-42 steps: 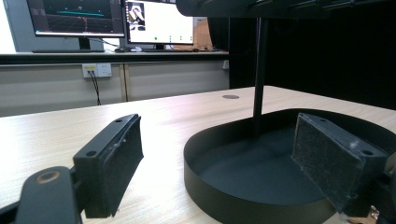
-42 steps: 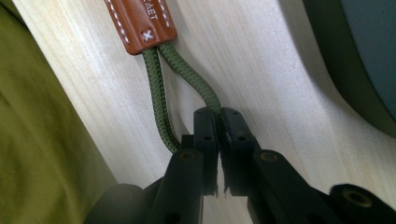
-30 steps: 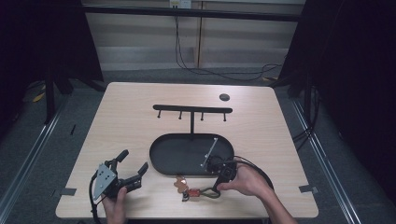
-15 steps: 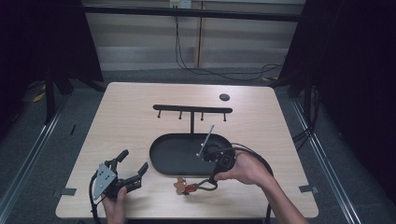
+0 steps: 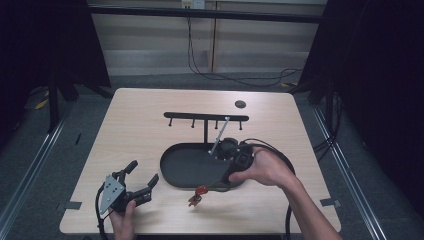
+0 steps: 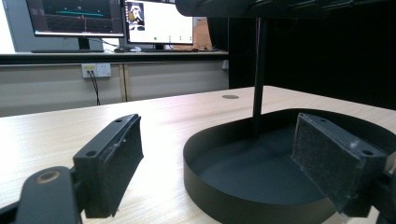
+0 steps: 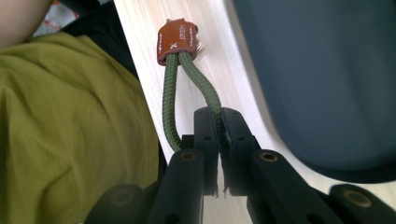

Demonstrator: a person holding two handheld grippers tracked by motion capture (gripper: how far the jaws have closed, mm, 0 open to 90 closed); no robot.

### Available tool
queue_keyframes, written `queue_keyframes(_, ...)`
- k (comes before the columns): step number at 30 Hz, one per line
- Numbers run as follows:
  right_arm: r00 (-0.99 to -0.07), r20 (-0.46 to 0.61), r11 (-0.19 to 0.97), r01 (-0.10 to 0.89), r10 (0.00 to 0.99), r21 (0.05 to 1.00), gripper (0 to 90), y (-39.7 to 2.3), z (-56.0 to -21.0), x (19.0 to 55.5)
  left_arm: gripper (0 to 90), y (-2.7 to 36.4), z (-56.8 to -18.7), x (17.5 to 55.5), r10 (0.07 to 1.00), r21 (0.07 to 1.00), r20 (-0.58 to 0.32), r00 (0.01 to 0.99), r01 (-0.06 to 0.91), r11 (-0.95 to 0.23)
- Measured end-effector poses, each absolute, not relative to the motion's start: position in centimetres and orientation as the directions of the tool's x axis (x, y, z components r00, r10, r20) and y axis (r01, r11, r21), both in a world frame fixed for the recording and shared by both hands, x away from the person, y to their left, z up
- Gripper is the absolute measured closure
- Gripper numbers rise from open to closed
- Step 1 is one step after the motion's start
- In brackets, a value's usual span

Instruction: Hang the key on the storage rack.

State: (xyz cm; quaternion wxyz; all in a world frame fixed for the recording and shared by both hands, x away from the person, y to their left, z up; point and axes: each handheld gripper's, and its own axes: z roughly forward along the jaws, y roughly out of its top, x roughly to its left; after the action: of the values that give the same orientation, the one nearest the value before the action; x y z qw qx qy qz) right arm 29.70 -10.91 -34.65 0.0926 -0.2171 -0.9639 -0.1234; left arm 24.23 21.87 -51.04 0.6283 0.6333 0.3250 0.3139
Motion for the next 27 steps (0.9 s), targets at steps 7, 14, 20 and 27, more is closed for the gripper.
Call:
queue_keyframes(7,-0.892,0.208,0.87,0.443,0.402,0.216,85.9,-10.8,-32.4,30.5,15.8,21.9,-51.0,24.2,0.806,1.0,-0.011,0.592,0.017,0.001)
queue_keyframes(14,-0.89,0.184,0.863,0.451,0.417,0.229,85.9,-10.5,-31.4,31.6,15.8,21.9,-51.0,24.2,0.806,1.0,-0.011,0.592,0.017,0.001)
queue_keyframes(20,-0.894,0.171,0.867,0.445,0.415,0.223,85.9,-10.0,-30.3,32.6,15.8,21.9,-51.0,24.2,0.806,1.0,-0.011,0.592,0.017,0.001)
queue_keyframes(27,-0.896,0.172,0.866,0.441,0.41,0.236,85.8,-9.7,-29.5,33.6,15.8,21.9,-51.0,24.2,0.806,1.0,-0.011,0.592,0.018,0.001)
